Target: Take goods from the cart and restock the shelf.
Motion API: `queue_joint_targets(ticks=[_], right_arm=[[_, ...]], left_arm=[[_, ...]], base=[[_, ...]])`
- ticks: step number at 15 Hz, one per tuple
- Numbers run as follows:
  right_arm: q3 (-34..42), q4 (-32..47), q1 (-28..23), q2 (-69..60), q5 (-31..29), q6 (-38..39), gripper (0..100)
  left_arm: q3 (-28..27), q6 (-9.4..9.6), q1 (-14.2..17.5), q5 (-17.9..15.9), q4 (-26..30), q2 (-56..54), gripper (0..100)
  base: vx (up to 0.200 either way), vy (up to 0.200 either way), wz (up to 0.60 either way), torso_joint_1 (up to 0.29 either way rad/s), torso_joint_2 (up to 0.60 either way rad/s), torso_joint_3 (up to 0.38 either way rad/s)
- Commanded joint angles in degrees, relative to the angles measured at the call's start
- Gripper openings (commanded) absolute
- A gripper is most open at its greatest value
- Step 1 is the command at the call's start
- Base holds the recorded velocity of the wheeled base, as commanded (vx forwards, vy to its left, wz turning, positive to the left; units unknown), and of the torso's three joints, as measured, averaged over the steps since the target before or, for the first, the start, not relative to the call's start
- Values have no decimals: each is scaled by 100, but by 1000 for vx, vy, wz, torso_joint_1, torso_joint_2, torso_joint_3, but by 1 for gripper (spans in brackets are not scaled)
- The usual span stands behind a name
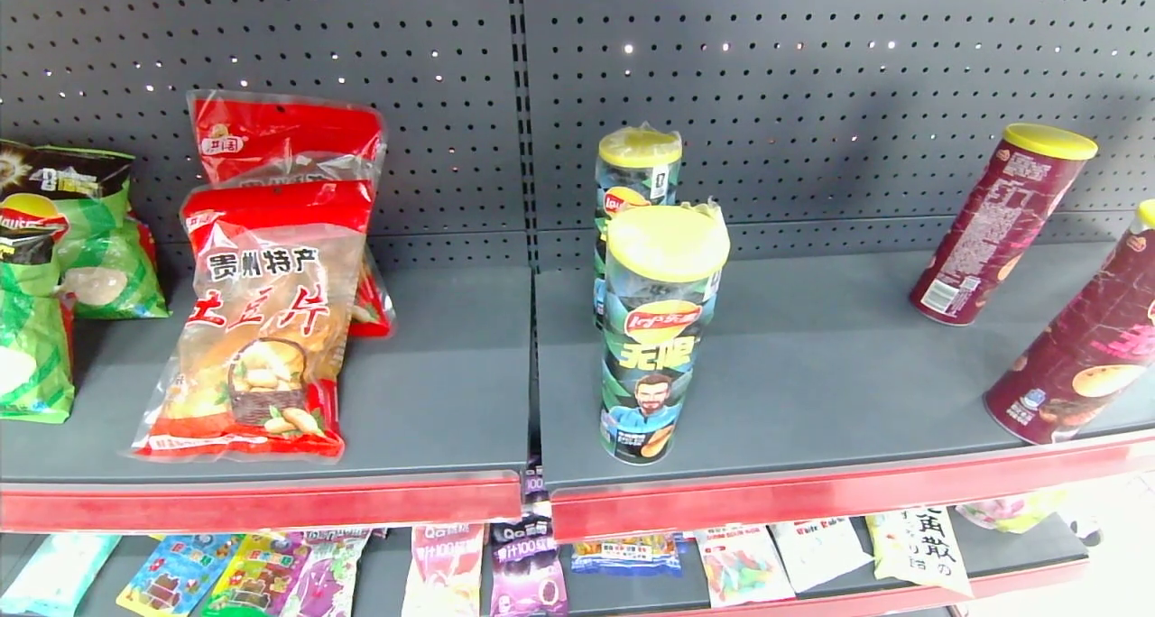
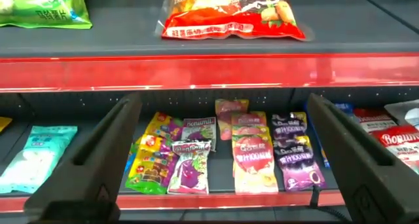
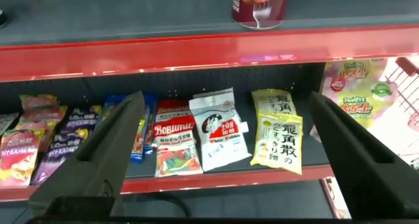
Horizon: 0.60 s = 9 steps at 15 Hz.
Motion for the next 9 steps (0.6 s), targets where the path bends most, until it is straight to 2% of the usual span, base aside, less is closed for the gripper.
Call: queue_joint_targets(ticks=[1,5,9], right_arm=[[0,4,2,-5,3,0,100],[0,4,2,-5,-6,0,100],[0,4,2,-5,-6,0,100]], left_arm=[[10,-4,1,8,-1,13,100],[10,-4,1,8,-1,13,100],[10,-4,1,8,-1,13,100]], base=[[-200,0,0,2,7,2],[-200,0,0,8,1,4],[0,0,0,0,0,0]])
